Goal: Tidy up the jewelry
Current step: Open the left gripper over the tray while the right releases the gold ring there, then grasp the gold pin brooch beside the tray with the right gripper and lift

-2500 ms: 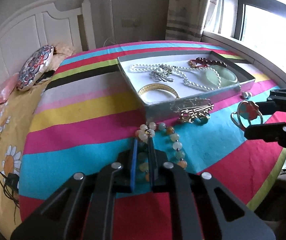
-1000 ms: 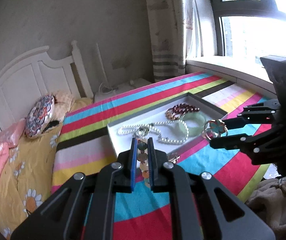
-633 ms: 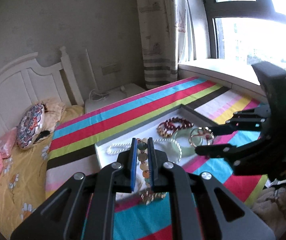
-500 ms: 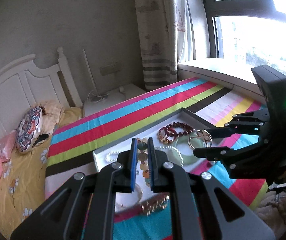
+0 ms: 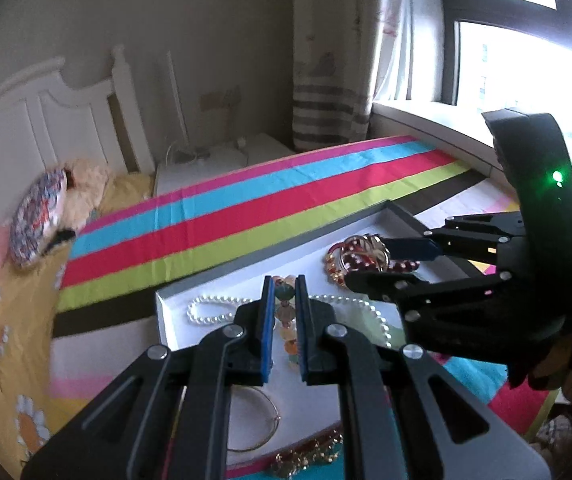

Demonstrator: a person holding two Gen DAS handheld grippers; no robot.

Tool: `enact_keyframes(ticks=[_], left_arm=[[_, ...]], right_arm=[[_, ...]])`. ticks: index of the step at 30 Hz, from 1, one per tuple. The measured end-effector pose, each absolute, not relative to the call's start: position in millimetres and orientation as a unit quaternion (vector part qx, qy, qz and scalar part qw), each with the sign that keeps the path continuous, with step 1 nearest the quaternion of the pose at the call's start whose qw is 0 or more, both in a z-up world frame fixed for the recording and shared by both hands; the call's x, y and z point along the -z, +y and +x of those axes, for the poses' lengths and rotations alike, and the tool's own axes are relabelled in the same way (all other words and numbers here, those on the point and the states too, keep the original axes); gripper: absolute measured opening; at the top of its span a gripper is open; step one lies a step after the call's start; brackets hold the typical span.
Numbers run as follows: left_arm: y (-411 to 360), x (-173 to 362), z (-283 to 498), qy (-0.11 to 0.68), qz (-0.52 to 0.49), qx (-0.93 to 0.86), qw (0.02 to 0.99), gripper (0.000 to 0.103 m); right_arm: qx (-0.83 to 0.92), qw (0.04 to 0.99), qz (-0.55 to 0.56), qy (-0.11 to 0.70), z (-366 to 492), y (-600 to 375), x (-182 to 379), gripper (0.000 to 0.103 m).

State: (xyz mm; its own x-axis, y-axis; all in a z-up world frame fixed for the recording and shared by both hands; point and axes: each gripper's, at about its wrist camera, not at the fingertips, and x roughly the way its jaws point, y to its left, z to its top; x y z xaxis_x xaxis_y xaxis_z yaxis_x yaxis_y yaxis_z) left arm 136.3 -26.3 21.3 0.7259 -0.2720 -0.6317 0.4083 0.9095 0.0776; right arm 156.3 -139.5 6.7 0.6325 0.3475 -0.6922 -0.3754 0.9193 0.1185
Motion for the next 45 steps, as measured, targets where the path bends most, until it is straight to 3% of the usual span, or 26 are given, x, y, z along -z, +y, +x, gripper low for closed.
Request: enact_keyframes(ticks=[8, 10, 11, 12, 20, 34, 45], left_arm=[[-15, 3, 162, 0.344, 0.085, 0.16, 0.922, 0.013], [-10, 5, 164, 0.345, 0.078, 0.152, 0.923, 0.037], [-6, 4, 161, 0.337, 0.075, 0.145, 0.927, 0.057], [-4, 2, 159, 0.33, 0.075, 0.14, 0.931, 0.069], [27, -16, 124, 0.295, 0.071, 0.105, 0.947, 0.098], [82, 9, 46, 0.296, 0.051, 0.043, 0.953, 0.1], [84, 34, 38, 0.307, 0.076, 0.034, 0.948, 0.1]], right_arm=[[-0.173, 0.897, -0.025, 0.406, 184, -127, 13, 0.04], [-0.17, 0.899, -0.017, 0.402, 183, -128, 12, 0.052], [-0.171, 0.901, -0.016, 0.399, 181, -128, 10, 0.058], [-0.171, 0.903, -0.018, 0.394, 178, -129, 9, 0.059], [-0.186, 0.914, -0.005, 0.361, 142, -149, -14, 0.059], [-0.222, 0.903, 0.002, 0.368, 69, -153, -1, 0.062], [-0.267, 0.888, -0.084, 0.365, 46, -96, 6, 0.064]])
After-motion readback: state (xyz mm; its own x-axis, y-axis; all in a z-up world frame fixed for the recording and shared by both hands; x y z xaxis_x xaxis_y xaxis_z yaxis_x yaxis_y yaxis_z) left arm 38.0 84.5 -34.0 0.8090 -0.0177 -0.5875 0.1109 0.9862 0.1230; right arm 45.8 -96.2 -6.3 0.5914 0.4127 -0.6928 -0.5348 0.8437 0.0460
